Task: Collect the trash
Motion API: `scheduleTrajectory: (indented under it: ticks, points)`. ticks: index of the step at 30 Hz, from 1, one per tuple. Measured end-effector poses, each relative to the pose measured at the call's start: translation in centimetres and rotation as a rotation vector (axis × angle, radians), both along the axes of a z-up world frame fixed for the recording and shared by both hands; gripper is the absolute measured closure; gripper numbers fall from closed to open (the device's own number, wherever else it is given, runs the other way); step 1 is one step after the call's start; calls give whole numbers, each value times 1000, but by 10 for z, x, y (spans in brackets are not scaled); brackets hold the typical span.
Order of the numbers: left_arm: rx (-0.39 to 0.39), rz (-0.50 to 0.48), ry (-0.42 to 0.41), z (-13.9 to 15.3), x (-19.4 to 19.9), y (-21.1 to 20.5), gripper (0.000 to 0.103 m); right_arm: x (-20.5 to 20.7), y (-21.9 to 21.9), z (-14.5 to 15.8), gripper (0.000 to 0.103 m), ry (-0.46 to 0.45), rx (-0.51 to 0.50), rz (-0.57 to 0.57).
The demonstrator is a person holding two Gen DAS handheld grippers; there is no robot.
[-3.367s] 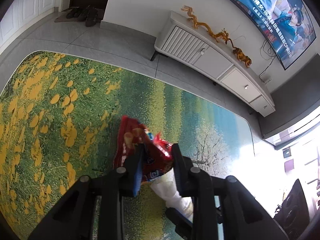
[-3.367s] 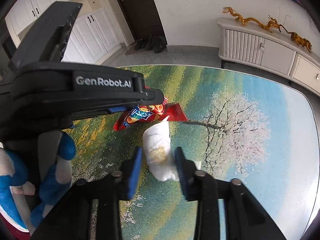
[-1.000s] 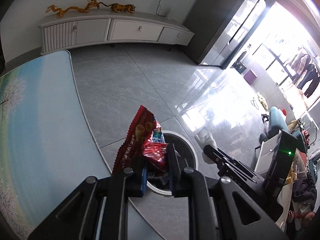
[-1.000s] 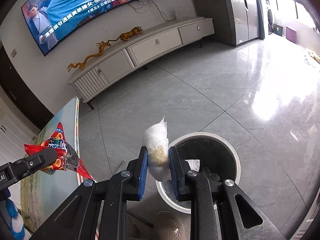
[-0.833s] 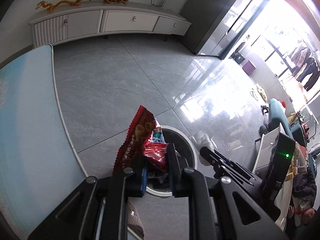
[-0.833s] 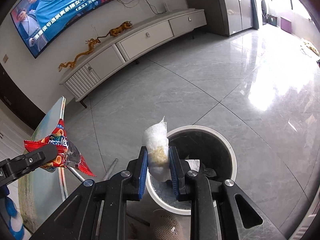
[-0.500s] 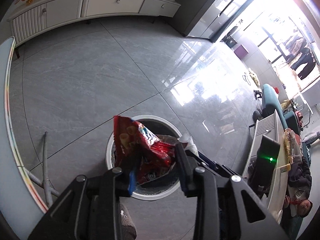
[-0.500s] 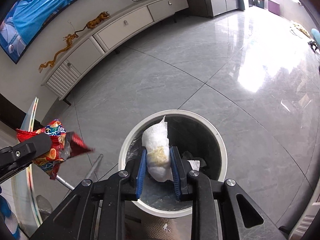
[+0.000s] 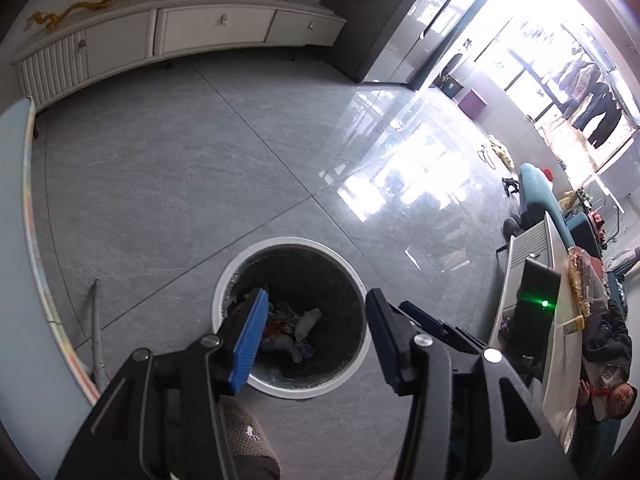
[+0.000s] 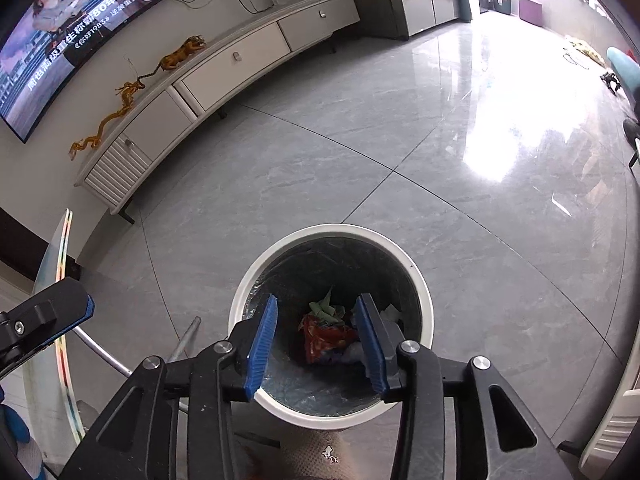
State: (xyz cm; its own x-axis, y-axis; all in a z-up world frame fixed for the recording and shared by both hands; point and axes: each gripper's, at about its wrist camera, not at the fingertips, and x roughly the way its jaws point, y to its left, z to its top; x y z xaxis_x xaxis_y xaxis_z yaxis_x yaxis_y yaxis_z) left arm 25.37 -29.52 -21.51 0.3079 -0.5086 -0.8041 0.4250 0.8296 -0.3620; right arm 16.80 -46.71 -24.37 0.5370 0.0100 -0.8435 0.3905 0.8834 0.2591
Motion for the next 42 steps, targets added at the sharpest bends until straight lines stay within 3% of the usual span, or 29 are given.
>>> scheduleTrajectory:
  ticks: [8, 15, 26, 33, 42]
  points:
    - [37, 227, -171, 50, -35, 88, 43, -7, 57, 46, 51, -86, -42, 116]
    - [39, 459, -276, 87, -79, 186, 41, -13, 128, 79, 46, -158, -69, 262]
    - [128, 722, -424, 106, -145, 321, 36, -26, 246, 108, 36, -241, -142, 461]
    - [172, 776, -454, 101, -170, 349, 33, -41, 295, 119, 25, -308, -183, 504]
    - [232, 773, -483, 97, -168, 339, 33, -46, 307, 118, 14, -336, -240, 471]
